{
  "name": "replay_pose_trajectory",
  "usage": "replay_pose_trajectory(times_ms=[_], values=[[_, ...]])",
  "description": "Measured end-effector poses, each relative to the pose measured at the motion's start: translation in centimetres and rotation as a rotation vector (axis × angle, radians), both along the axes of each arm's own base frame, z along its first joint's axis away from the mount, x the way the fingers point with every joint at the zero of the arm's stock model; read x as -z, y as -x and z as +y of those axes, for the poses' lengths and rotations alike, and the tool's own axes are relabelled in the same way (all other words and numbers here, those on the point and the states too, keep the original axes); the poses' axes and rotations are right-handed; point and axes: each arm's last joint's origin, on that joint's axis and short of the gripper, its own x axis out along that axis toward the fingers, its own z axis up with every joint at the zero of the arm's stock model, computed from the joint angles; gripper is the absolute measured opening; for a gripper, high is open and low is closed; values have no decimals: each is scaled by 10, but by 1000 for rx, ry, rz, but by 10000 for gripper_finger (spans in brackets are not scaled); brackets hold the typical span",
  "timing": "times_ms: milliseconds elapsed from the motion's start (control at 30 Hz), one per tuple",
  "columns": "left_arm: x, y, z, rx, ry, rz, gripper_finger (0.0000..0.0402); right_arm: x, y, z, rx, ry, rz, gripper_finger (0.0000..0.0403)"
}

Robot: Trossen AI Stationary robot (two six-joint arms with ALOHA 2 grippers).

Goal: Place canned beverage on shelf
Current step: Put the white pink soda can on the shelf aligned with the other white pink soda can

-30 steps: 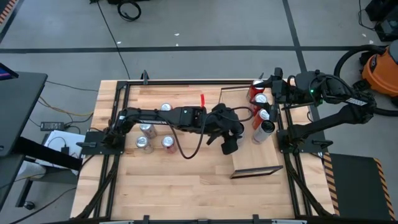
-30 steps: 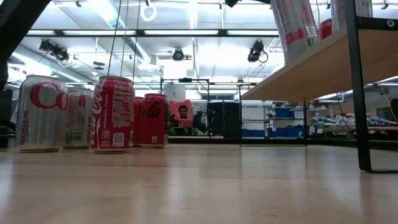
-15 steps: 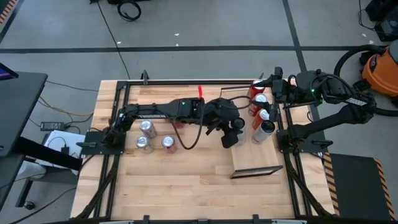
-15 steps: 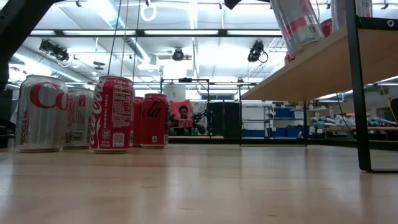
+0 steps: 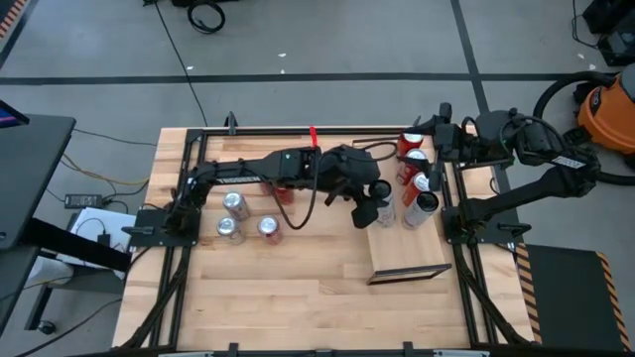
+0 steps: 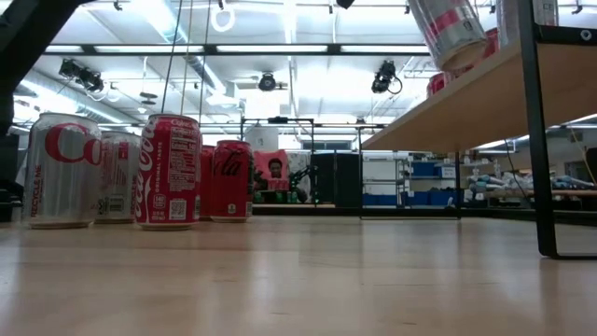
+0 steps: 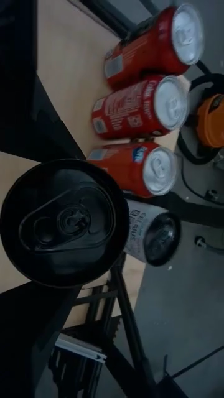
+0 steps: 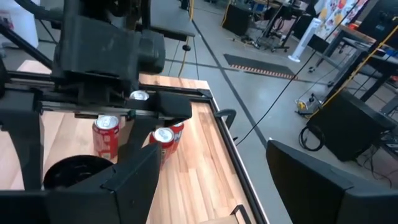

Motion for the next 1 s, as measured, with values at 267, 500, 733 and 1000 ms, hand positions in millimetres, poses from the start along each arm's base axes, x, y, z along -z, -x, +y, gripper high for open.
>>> replay_pose_trajectory(times_ms=[267,500,733,1000], values=[[-12,10,8,-1,-20,-15,272,-1,0,0,4,3,-10,299],[-18,16,15,3,-17,-16,272,-14,6,-1,12,4,-54,299],[-14,18,6,32,-27,34,272,-19,11,-1,0,-5,-65,299],[-4,12,-10,72,-36,61,272,-16,7,0,-3,-8,-34,299]])
